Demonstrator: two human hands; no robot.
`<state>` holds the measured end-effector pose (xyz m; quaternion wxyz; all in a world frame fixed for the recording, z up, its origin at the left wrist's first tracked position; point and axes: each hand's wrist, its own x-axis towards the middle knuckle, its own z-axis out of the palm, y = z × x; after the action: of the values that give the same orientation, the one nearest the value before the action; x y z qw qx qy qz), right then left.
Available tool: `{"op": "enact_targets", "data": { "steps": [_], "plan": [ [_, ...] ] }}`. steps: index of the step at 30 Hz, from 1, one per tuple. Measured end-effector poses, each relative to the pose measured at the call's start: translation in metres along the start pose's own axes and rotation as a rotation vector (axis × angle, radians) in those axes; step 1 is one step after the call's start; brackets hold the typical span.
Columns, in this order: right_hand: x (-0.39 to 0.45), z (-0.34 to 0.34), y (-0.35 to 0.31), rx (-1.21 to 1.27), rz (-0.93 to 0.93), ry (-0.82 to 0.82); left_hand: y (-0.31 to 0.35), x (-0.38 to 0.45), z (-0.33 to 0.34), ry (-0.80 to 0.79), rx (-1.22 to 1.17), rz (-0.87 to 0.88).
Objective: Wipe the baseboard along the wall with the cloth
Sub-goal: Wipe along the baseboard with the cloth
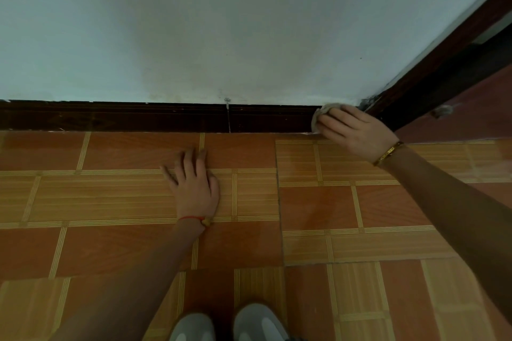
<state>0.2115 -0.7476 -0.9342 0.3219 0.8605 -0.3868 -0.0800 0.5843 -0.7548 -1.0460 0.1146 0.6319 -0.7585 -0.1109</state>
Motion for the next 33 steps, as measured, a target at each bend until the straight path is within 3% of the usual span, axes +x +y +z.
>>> {"op": "enact_targets", "data": {
  "steps": [16,29,33],
  "plan": [
    [0.101,-0.007,-0.054,0.166,-0.081,-0.019,-0.001,0.000,0.001,-0.004,-0.004,-0.003],
    [0.006,-0.008,-0.006,0.053,-0.008,-0.220,-0.003,0.001,-0.002,-0.020,-0.011,0.010],
    [0.030,-0.012,-0.016,0.063,-0.014,-0.122,-0.014,0.000,-0.006,-0.011,0.008,0.037]
  ]
}}
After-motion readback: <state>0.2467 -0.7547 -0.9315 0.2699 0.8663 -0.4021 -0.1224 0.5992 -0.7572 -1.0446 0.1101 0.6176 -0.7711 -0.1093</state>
